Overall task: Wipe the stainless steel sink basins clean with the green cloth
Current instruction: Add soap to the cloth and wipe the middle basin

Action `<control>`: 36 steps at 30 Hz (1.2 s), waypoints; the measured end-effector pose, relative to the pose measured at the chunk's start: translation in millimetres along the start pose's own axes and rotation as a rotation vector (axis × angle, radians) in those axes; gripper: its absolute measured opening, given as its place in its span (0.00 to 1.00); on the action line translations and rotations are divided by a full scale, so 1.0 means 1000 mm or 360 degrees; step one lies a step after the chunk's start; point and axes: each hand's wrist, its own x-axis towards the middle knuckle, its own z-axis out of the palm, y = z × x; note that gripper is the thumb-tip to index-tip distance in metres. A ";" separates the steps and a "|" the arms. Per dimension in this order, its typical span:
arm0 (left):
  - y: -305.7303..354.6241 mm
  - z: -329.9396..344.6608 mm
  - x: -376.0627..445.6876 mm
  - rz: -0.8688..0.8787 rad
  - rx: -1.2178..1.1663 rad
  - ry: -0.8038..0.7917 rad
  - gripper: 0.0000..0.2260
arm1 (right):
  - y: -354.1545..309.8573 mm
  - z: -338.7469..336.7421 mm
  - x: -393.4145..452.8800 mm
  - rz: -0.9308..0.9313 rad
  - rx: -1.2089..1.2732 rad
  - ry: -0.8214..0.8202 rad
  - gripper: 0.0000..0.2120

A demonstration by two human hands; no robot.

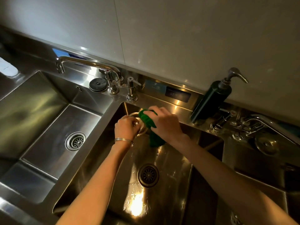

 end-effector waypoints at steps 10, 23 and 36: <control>0.011 0.002 -0.026 -0.0028 0.0039 -0.0086 0.08 | -0.029 0.005 -0.055 0.0079 -0.0265 -0.0701 0.22; 0.044 -0.001 -0.035 -0.0870 -0.0975 0.0126 0.04 | -0.037 -0.001 -0.060 0.0174 -0.0543 0.0298 0.03; 0.048 -0.008 -0.036 -0.1880 -0.2949 -0.0443 0.06 | -0.019 -0.010 -0.097 0.0926 0.1002 0.0019 0.22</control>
